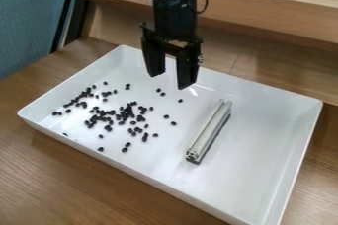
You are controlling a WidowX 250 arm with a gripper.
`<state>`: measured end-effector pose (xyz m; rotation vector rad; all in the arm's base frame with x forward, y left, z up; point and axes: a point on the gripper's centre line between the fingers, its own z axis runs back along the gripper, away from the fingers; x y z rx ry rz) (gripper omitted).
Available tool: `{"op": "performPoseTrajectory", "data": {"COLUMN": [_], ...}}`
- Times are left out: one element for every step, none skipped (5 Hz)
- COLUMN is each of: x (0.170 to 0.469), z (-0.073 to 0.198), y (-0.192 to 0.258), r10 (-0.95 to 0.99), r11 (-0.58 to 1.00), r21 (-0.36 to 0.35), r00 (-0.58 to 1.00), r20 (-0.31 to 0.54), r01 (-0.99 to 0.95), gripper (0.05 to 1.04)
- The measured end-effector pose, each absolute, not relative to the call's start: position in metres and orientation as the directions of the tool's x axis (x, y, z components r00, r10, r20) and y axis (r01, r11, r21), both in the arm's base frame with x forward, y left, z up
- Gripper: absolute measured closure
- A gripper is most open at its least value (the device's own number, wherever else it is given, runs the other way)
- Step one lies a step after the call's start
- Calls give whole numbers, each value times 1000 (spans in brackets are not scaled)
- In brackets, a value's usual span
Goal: Sweep into pile
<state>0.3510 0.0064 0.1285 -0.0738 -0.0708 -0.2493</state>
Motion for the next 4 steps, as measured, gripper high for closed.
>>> {"op": "performPoseTrajectory", "data": {"x": [350,352,352,355], "z": [116,104,94,88], "y": [6,-8,-29,-39], "r10": [-242,-228,-210,-144], "r11": [966,965,969,981], "r21": [-79,-117,-127,-127], "r00": [969,972,977,988], "r20": [47,48,37,54], "r01": [245,232,213,150], "gripper": [85,85,85,85]}}
